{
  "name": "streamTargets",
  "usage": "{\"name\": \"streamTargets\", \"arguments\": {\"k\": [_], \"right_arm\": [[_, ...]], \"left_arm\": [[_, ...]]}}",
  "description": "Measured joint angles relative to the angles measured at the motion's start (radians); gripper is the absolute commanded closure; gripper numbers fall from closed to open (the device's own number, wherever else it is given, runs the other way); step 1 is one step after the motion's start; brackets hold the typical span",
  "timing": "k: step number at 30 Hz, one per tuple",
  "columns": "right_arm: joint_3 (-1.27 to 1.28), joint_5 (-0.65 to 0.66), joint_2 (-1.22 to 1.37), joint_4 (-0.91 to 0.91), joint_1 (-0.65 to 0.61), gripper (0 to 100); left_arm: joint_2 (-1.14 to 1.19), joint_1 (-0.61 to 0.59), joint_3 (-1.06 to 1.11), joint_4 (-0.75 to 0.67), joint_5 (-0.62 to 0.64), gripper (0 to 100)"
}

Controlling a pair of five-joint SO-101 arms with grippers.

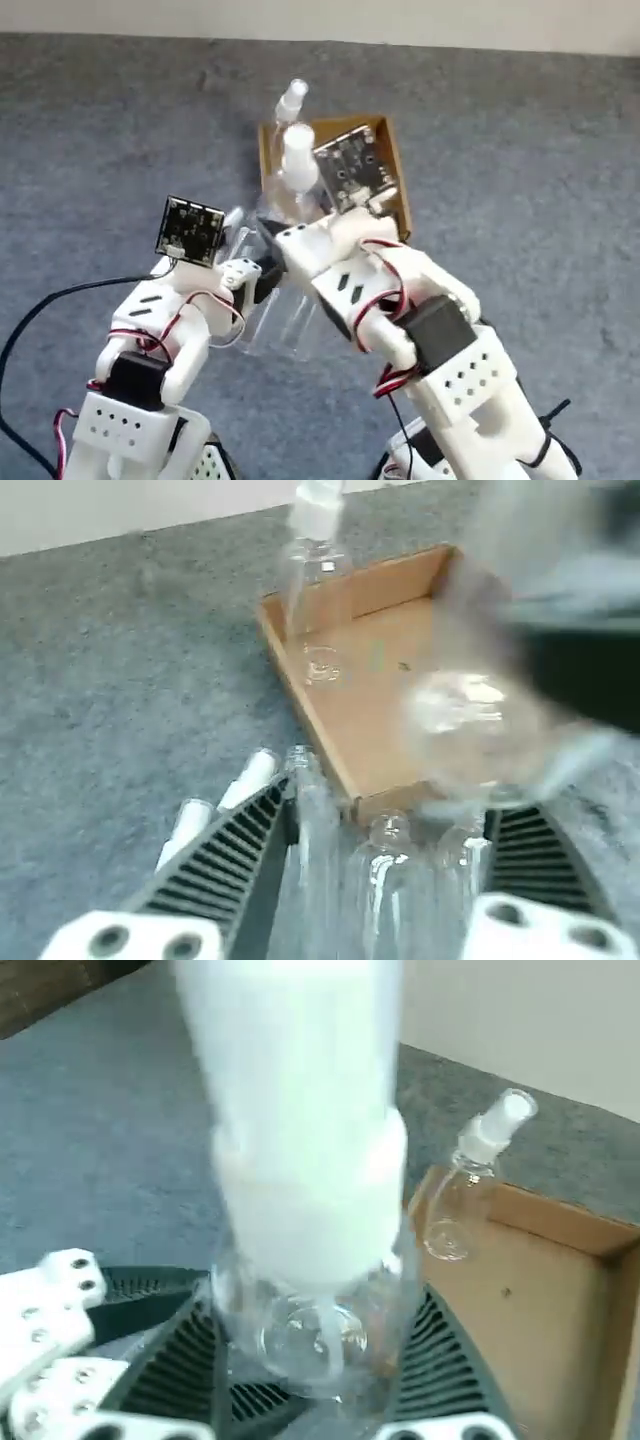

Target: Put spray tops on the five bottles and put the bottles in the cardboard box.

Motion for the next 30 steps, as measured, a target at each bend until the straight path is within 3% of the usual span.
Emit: {"name": "streamTargets", "arguments": {"k": [6,13,18,30], "right_arm": [[0.002,0.011,0.040,-0.074,0.155,99.5],[-0.186,0.055,0.440,-0.230,0.328,99.5],[-0.402,0.055,0.772,-0.310,0.379,99.5],[-0.741,0.035,1.278,-0.330,0.381,99.5]], "left_arm": [[-0.003,-0.020,0.017,-0.002,0.000,76],[-0.002,-0.092,0.052,-0.002,-0.002,97],[-0.002,-0.183,0.052,-0.002,-0.002,99],[-0.002,-0.190,0.100,-0.057,-0.002,99]]}}
